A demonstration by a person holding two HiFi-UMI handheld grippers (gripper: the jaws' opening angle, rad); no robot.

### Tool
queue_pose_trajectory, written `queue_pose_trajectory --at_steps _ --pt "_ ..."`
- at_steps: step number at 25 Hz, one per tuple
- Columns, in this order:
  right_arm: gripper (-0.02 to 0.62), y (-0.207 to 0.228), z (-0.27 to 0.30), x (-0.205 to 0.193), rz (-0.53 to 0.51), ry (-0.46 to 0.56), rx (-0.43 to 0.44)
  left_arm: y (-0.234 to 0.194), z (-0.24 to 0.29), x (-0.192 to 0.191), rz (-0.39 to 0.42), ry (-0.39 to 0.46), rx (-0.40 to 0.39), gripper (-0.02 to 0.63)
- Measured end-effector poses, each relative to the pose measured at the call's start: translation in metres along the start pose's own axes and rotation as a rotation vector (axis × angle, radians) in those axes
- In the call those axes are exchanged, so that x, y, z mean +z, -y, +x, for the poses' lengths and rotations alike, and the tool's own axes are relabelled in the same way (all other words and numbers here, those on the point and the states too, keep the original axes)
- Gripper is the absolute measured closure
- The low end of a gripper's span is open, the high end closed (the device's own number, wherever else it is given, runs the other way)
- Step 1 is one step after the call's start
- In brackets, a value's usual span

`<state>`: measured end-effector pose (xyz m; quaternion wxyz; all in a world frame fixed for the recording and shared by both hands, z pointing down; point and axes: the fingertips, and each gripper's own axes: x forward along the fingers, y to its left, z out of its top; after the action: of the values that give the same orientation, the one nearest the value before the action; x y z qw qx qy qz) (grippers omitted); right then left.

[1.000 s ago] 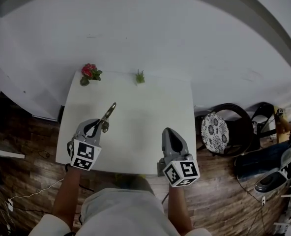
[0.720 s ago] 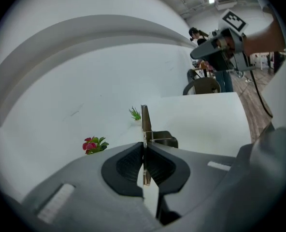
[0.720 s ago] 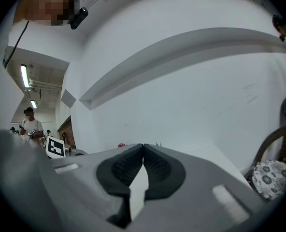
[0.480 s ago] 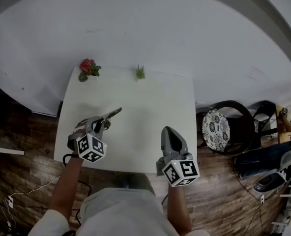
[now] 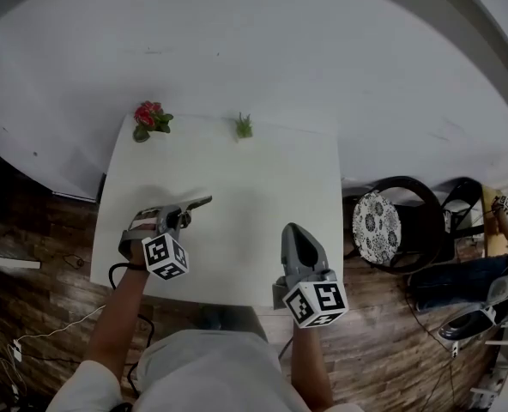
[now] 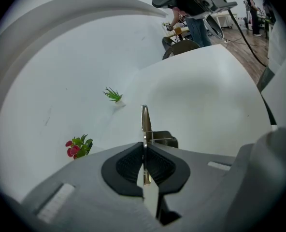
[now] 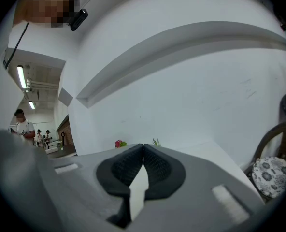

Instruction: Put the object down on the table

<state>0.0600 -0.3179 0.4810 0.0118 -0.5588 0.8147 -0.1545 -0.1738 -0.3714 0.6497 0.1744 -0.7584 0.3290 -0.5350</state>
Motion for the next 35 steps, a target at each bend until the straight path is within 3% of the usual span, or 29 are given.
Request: queue_pose_trajectory --at_steps 15,35 --pt "0.592 0.012 0.017 -0.006 0.014 -0.024 -0.006 0.019 0.04 0.0 0.068 -0.039 -0.091 0.594" --pt "0.592 0.015 0.024 -0.006 0.02 -0.035 0.003 0.035 0.043 0.003 0.008 -0.039 -0.145 0.548"
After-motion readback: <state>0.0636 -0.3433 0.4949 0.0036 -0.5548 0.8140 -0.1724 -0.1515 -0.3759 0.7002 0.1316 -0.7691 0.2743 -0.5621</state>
